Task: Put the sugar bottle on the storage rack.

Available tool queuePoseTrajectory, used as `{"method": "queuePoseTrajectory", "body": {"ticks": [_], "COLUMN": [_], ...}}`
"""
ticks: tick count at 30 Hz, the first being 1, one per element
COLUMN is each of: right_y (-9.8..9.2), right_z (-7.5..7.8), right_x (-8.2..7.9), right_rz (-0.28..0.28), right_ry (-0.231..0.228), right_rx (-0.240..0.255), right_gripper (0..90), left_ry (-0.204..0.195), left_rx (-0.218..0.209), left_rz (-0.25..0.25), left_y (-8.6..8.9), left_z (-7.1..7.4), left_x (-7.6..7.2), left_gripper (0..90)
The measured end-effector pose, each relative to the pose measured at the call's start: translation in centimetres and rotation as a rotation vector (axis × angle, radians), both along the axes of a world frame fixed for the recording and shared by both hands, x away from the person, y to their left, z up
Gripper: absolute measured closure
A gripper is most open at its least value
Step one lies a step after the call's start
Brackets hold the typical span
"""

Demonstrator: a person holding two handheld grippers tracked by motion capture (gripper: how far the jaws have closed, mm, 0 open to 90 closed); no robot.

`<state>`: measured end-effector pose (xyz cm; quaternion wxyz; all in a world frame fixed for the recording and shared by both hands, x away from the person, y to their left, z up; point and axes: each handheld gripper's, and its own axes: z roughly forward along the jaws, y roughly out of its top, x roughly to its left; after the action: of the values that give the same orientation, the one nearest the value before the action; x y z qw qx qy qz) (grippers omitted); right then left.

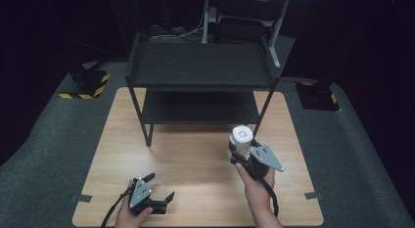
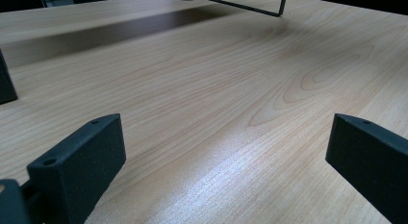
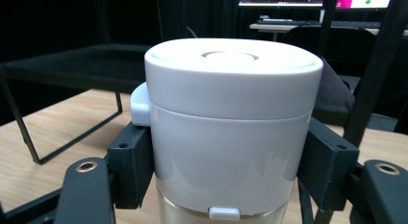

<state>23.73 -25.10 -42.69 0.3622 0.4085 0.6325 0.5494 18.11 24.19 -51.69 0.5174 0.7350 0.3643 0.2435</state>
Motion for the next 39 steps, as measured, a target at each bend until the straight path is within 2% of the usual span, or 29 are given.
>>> {"method": "queuePoseTrajectory", "body": {"ticks": [11,21,28,39], "right_y": [1.0,2.1,2.8,4.1], "right_z": [4.4,7.2,7.6,8.0], "right_x": [1.7,3.6,5.1,7.9], "right_rz": [0.012,0.023,0.031,0.01], "right_ry": [-0.015,-0.023,-0.026,-0.014], "right_rx": [0.007,0.0,-0.007,-0.019], "right_gripper": [31.3,31.3,31.3,31.4], "left_ry": [0.0,0.001,0.001,0.005], "left_rx": [-0.002,-0.006,-0.005,-0.009], "left_rz": [-0.003,-0.005,-0.009,-0.018], "left_y": [0.0,0.1,0.1,0.3], "left_z": [0.0,0.0,0.0,0.0], "left_x": [0.0,0.0,0.0,0.2], "left_gripper": [0.4,0.4,0.4,0.4]}}
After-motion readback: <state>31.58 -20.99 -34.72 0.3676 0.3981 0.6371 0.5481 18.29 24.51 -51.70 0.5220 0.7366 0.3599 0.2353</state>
